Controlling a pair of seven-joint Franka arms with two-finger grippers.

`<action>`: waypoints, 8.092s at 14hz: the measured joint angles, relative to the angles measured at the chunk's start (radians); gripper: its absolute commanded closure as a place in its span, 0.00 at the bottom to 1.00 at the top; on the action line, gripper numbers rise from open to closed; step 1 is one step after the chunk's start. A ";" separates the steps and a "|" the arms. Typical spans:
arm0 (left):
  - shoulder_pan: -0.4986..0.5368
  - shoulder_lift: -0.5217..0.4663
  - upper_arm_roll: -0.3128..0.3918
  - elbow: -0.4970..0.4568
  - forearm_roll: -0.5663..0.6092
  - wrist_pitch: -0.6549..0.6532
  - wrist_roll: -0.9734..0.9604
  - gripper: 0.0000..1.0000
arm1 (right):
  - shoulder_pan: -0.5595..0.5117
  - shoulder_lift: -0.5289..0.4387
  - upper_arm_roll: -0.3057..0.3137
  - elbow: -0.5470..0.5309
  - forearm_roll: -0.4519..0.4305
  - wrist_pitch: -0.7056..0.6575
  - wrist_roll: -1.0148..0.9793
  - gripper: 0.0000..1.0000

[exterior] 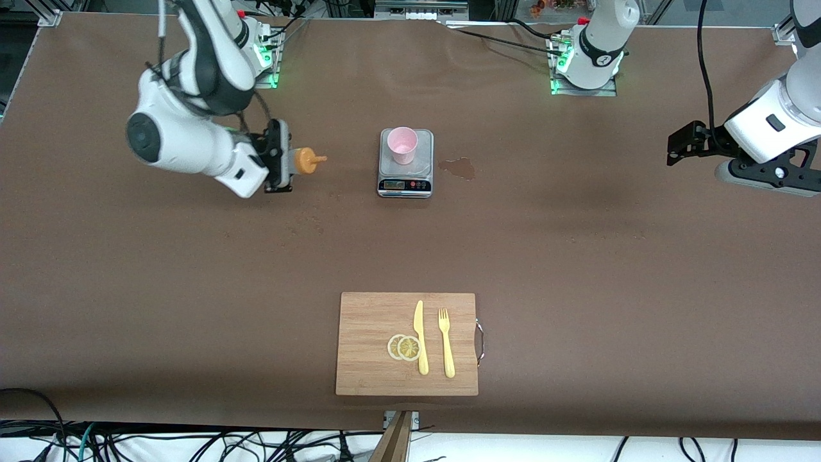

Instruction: Add sauce to pink cup with both arms

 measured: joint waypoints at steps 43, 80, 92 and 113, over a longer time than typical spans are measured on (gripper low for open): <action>0.001 0.003 0.001 0.002 0.000 0.000 0.000 0.00 | 0.207 0.136 0.285 0.199 -0.505 -0.179 0.825 0.98; -0.002 0.013 -0.003 0.002 0.000 -0.002 0.000 0.00 | -0.374 0.777 -0.310 0.364 0.889 -0.688 -1.319 0.00; -0.002 0.013 -0.003 0.008 0.000 -0.002 0.000 0.00 | -0.401 0.609 -0.411 0.570 0.499 -0.639 -1.110 0.00; -0.001 0.013 -0.001 0.011 -0.001 -0.002 0.000 0.00 | -0.277 -0.227 -0.130 0.361 -0.322 -0.395 0.779 0.00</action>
